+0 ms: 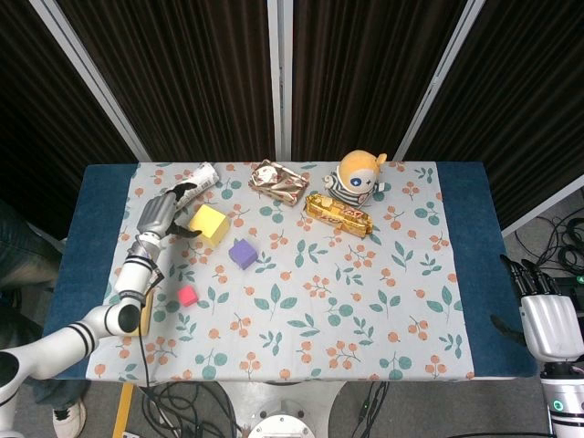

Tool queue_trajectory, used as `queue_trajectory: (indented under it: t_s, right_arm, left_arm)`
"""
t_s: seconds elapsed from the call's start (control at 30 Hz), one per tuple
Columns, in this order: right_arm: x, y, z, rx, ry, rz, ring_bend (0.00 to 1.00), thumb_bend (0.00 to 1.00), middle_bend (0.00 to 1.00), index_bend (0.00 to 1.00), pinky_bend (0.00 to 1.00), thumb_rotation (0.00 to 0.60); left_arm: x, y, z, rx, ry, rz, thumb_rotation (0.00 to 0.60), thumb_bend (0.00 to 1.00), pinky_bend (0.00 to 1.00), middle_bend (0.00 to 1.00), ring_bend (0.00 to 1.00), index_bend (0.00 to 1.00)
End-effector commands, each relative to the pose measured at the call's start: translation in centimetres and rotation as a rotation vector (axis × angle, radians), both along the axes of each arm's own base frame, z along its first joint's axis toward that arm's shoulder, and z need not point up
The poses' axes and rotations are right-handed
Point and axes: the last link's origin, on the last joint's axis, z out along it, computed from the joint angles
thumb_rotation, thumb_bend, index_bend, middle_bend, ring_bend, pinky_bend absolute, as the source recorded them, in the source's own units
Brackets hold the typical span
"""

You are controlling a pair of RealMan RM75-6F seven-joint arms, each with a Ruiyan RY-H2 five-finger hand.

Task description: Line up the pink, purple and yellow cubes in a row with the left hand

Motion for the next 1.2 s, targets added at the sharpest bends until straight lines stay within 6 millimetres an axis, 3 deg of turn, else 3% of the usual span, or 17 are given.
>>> queue_trajectory:
  t_s: [0.03,0.73,0.8,0.97,1.2]
  right_arm:
    - [-0.1,0.1,0.1,-0.001,0.0,-0.003,0.1,0.06,0.16,0.01,0.23,0.6]
    - [-0.8,0.2,0.2,0.001,-0.007,-0.027,0.11,0.06,0.16,0.01,0.23,0.6]
    - [-0.8,0.2,0.2,0.001,-0.01,-0.027,0.11,0.06,0.16,0.01,0.23,0.6]
    - [-1.0,0.2,0.2,0.001,-0.013,-0.03,0.11,0.06,0.16,0.01,0.23,0.6]
    - [-1.0,0.4,0.3,-0.004,-0.014,-0.03,0.11,0.06,0.16,0.01,0.23,0.6]
  left_arm:
    - [0.8,-0.1,-1.6,-0.022,-0.009,0.027,0.6,0.13,0.34,0.26,0.24,0.19]
    - [1.8,0.1,-4.6,-0.02,0.068,0.052,0.6,0.12,0.35,0.25,0.24,0.18]
    - [1.7,0.2,-4.7,-0.017,0.075,0.052,0.6,0.14,0.41,0.28,0.27,0.24]
    - [1.6,0.3,-4.7,0.003,0.069,0.039,0.6,0.24,0.64,0.51,0.49,0.46]
    - [1.6,0.4,-3.5,0.012,0.058,-0.033,0.6,0.28,0.68,0.55,0.52,0.52]
